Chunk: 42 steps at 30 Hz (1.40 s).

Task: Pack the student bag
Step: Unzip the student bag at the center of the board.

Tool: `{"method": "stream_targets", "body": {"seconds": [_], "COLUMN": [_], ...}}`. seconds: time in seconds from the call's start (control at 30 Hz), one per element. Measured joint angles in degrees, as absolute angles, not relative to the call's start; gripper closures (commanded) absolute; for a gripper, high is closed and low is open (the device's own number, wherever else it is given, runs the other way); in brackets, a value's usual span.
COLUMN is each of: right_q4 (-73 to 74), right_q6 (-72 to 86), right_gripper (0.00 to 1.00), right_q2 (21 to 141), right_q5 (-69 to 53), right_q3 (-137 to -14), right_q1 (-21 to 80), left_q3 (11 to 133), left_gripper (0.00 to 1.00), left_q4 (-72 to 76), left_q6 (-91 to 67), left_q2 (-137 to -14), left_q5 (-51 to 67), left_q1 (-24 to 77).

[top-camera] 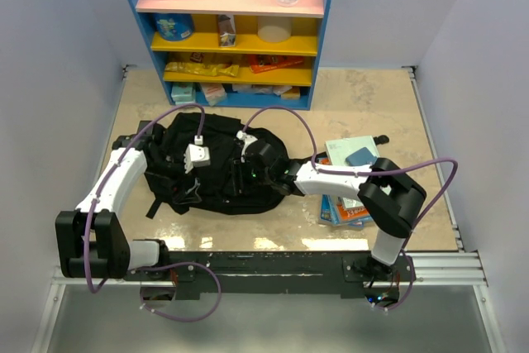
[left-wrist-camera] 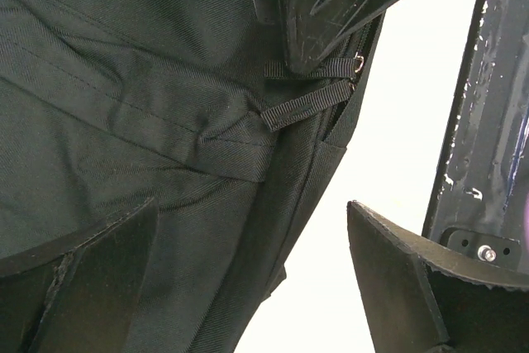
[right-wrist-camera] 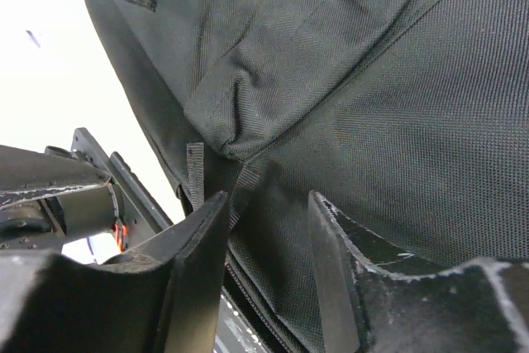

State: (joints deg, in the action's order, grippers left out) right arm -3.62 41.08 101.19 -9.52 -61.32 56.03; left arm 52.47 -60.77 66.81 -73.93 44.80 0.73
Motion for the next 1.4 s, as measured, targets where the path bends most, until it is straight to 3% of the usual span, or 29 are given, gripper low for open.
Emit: {"method": "stream_targets", "body": {"seconds": [0.63,0.73,0.87,1.4], "right_q4": [-5.85,-6.46,-7.33,-7.49], "right_q6": [43.97,44.45,45.12,45.60], "right_gripper": [0.65,0.74,1.00,1.00], "right_q2": [103.94,104.55,104.75,97.89], "right_q5": [-10.11,-10.13,-10.31,-9.54], "right_q3": [-61.60,-61.84,-61.93,-63.02], "right_q1": [56.38,56.66,56.95,56.99], "left_q3": [51.81,51.75,51.64,51.64], "left_gripper": [0.00,0.00,0.02,0.01], "left_q4": [-60.66,-60.58,-60.36,-60.12], "left_q6": [67.11,67.11,67.09,67.00], "left_q2": [-73.93,-73.91,-73.89,-72.73], "left_q5": [44.80,44.80,44.80,45.12], "left_q1": [0.78,0.78,0.78,0.78]}}
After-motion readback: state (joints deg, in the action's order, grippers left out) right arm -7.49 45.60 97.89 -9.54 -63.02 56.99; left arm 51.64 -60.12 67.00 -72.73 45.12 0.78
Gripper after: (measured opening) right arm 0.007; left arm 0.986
